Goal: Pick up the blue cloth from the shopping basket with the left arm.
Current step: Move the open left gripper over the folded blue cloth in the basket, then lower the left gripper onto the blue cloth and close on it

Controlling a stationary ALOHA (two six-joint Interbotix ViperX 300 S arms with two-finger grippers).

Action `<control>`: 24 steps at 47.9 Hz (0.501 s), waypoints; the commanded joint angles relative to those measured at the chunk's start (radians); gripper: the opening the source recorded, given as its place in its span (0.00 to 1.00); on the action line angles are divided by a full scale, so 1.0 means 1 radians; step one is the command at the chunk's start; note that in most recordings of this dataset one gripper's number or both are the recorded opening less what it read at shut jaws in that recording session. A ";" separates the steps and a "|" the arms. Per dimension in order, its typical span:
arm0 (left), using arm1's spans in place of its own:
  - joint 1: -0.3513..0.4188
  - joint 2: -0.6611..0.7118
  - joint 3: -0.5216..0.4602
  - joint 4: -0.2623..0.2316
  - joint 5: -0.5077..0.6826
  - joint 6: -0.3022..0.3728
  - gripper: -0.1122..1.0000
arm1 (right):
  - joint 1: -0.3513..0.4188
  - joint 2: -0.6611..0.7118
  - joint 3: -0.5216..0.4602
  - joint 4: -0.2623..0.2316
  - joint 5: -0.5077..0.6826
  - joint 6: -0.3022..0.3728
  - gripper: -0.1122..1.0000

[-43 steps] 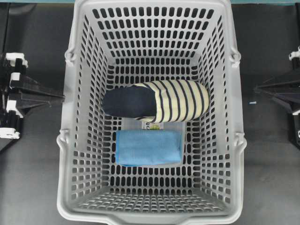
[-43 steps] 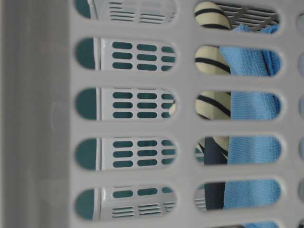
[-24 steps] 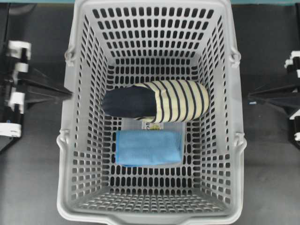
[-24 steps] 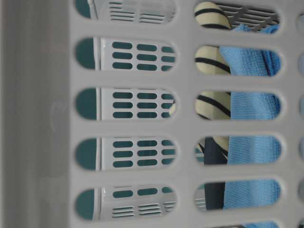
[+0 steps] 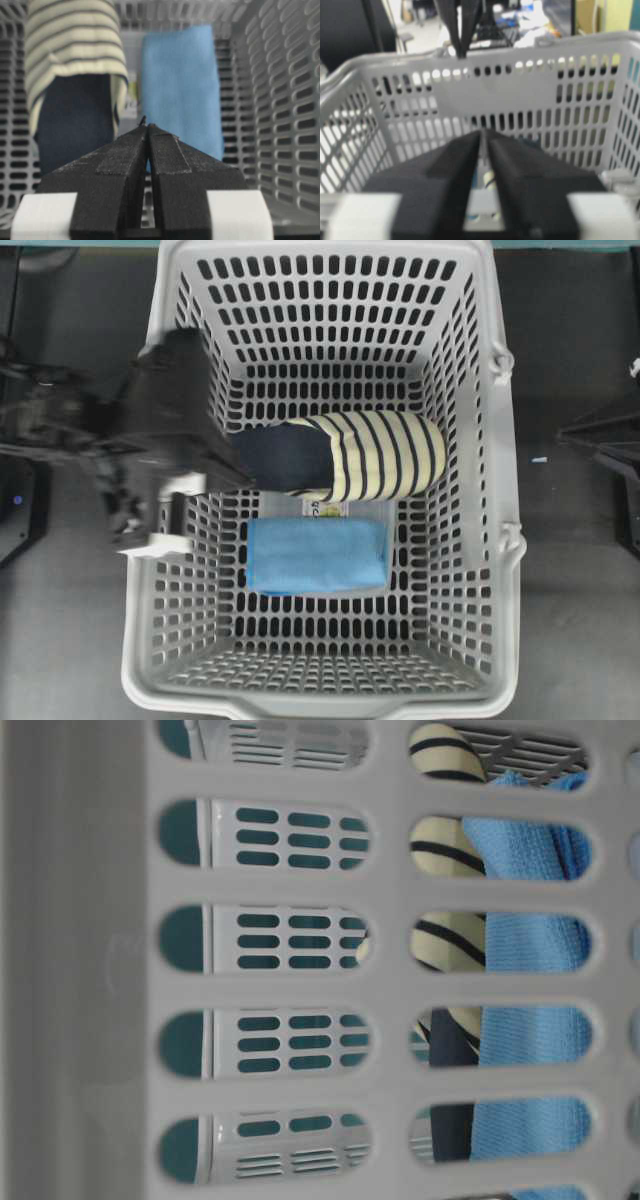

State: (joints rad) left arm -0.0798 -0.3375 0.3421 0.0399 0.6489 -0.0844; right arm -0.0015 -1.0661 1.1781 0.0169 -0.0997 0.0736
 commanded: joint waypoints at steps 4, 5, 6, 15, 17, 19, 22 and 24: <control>-0.005 0.123 -0.120 0.003 0.049 0.002 0.18 | 0.003 0.003 -0.021 0.003 -0.015 0.015 0.48; -0.005 0.141 -0.132 0.003 0.055 0.002 0.22 | 0.003 0.002 -0.021 0.003 -0.015 0.020 0.53; -0.006 0.158 -0.146 0.003 0.063 0.002 0.27 | 0.005 0.000 -0.021 0.003 -0.017 0.026 0.58; -0.026 0.299 -0.259 0.003 0.141 0.003 0.77 | 0.005 -0.005 -0.020 0.003 -0.009 0.035 0.84; -0.031 0.328 -0.282 0.003 0.153 0.002 0.85 | 0.005 -0.006 -0.020 0.003 -0.011 0.035 0.83; -0.037 0.360 -0.307 0.003 0.167 0.002 0.90 | 0.005 -0.006 -0.018 0.003 -0.009 0.035 0.82; -0.048 0.396 -0.331 0.003 0.183 0.003 0.89 | 0.005 -0.005 -0.018 0.003 -0.012 0.035 0.81; -0.054 0.419 -0.344 0.003 0.190 0.002 0.87 | 0.005 -0.006 -0.018 0.003 -0.014 0.037 0.81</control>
State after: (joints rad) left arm -0.1197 0.0598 0.0414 0.0399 0.8283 -0.0813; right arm 0.0015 -1.0784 1.1766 0.0169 -0.1043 0.1089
